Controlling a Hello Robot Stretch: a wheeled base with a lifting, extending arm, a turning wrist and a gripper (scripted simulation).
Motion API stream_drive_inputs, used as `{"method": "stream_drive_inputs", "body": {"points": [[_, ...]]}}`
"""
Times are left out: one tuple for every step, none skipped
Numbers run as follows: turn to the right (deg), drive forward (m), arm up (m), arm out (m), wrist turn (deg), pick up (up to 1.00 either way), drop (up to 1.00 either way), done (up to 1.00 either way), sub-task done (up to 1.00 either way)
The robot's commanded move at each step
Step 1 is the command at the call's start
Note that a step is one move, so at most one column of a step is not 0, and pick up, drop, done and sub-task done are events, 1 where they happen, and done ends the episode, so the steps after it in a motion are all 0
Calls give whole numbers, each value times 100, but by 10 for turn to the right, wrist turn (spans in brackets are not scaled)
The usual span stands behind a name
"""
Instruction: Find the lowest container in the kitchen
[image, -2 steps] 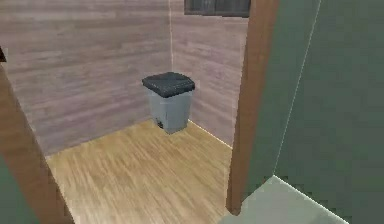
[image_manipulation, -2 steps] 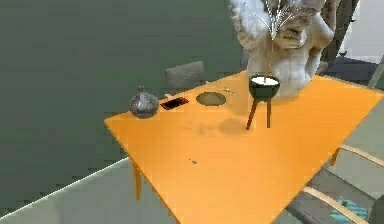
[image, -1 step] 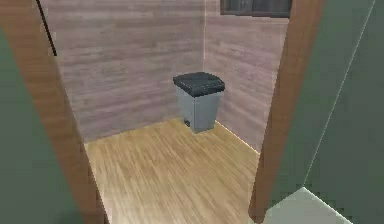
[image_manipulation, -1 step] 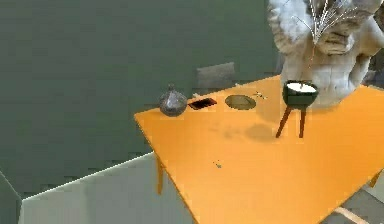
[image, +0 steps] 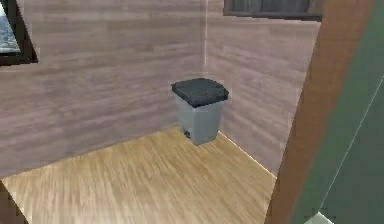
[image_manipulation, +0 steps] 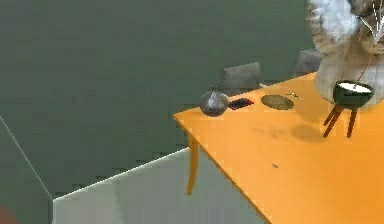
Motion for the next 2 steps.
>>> {"method": "stream_drive_inputs", "body": {"points": [[90,0,0,0,0,0,0,0,0],[0,20,0,0,0,0,0,0,0]]}}
